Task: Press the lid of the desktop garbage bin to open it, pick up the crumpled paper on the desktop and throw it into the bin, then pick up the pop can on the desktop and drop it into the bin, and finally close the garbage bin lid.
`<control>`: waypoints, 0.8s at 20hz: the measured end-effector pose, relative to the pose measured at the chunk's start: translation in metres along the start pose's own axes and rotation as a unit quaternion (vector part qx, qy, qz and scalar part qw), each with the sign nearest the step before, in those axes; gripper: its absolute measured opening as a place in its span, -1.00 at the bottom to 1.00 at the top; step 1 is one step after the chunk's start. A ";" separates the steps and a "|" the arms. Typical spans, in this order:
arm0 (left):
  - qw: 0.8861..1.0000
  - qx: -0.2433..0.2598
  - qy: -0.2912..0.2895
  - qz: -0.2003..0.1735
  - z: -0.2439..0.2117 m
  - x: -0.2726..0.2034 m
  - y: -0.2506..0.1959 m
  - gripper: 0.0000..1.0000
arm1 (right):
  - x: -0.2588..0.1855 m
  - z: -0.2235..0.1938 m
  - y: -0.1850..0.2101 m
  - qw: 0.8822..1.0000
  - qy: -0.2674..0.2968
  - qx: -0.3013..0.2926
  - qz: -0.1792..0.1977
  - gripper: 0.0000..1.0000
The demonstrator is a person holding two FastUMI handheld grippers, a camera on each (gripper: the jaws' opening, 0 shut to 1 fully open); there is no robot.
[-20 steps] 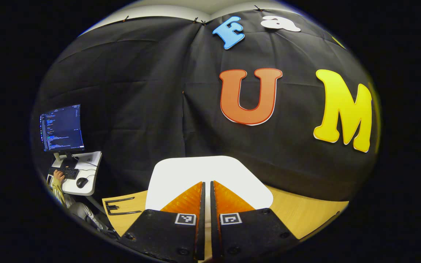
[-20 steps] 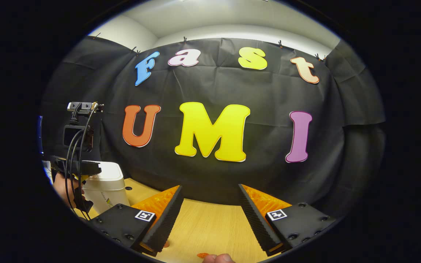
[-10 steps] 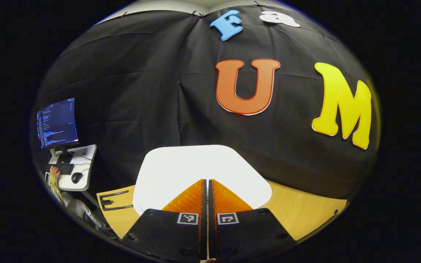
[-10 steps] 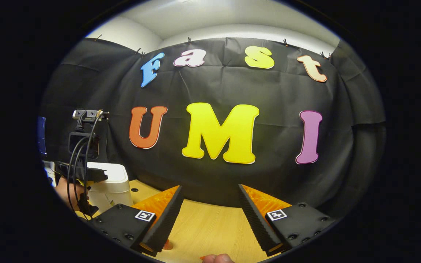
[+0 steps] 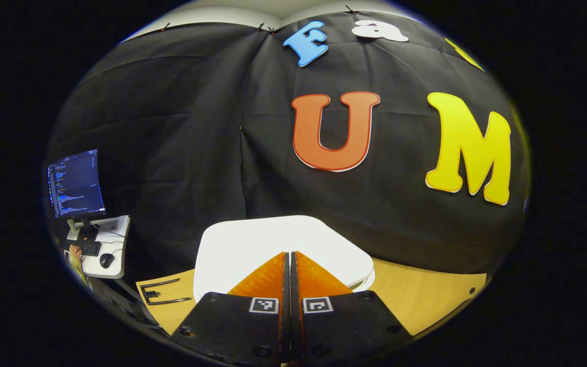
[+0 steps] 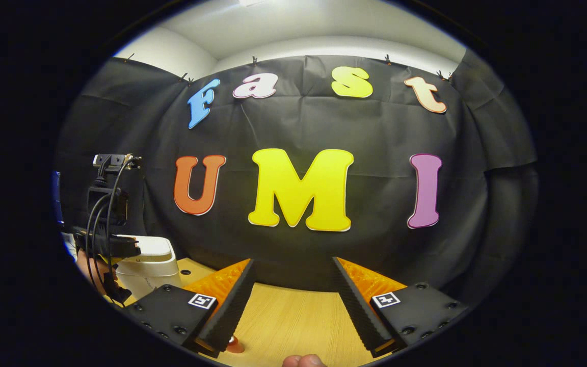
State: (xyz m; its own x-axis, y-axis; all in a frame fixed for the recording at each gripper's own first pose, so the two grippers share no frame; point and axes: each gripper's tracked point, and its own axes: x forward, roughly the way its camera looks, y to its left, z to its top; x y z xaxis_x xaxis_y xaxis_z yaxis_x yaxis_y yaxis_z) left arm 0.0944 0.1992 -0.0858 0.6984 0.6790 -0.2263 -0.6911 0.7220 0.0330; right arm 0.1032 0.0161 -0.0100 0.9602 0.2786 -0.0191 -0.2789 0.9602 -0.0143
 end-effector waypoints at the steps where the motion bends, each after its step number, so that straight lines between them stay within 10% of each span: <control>1: 1.000 0.009 -0.020 -0.011 0.016 -0.007 -0.003 -0.92 | -0.003 0.002 -0.002 1.000 -0.003 0.002 -0.007 0.89; 12: 0.990 0.018 -0.059 -0.127 0.057 -0.056 -0.024 -0.91 | -0.039 0.028 -0.017 0.998 -0.036 -0.004 -0.056 0.89; 16: 0.984 0.015 -0.071 -0.165 0.062 -0.078 -0.031 -0.19 | -0.048 0.030 -0.024 0.997 -0.042 -0.005 -0.071 0.89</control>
State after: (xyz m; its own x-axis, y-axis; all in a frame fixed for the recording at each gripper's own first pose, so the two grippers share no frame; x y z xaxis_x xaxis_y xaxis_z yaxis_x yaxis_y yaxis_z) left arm 0.0731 0.1325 -0.0088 0.9046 0.4164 -0.0906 -0.4174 0.9087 0.0090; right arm 0.0648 -0.0198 0.0217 0.9878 0.1406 0.0676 -0.1395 0.9900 -0.0208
